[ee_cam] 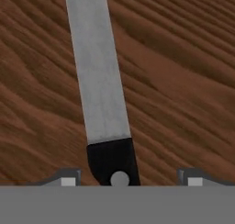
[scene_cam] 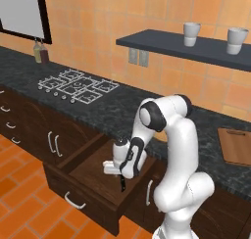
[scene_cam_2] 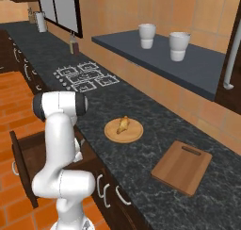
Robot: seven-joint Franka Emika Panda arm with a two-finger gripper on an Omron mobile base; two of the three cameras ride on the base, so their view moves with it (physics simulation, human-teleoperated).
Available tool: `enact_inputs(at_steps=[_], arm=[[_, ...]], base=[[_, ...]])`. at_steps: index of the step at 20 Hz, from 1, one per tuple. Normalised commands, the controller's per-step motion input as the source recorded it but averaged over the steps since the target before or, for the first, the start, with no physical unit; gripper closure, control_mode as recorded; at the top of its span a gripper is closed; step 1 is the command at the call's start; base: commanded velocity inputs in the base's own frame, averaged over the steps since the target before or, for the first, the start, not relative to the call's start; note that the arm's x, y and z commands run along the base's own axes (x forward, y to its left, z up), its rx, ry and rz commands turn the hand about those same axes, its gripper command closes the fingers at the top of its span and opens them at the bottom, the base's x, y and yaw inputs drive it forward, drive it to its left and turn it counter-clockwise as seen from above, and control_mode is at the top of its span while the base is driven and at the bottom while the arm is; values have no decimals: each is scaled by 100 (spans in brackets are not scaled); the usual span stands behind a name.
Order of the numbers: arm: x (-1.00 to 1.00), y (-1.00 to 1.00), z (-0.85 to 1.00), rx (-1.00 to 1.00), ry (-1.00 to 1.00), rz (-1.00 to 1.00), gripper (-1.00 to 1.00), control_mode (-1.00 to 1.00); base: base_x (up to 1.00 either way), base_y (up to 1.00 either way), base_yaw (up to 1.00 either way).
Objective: Pick up the knife from the drawer and place it on the cutting board. Then place the meat from the plate to the cutting board.
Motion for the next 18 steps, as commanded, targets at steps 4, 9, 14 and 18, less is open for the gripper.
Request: enact_inputs(at_steps=[4,9,14,18], arm=[[0,6,-27,4,8,0,100,-100],[-14,6,-4,-2,7,3,100,-100],[-26,38,80,0,0,0,100,-100],[-47,62,100,0,4,0,100,-100]], base=[[0,0,0],[0,0,0],[0,0,0],[0,0,0]])
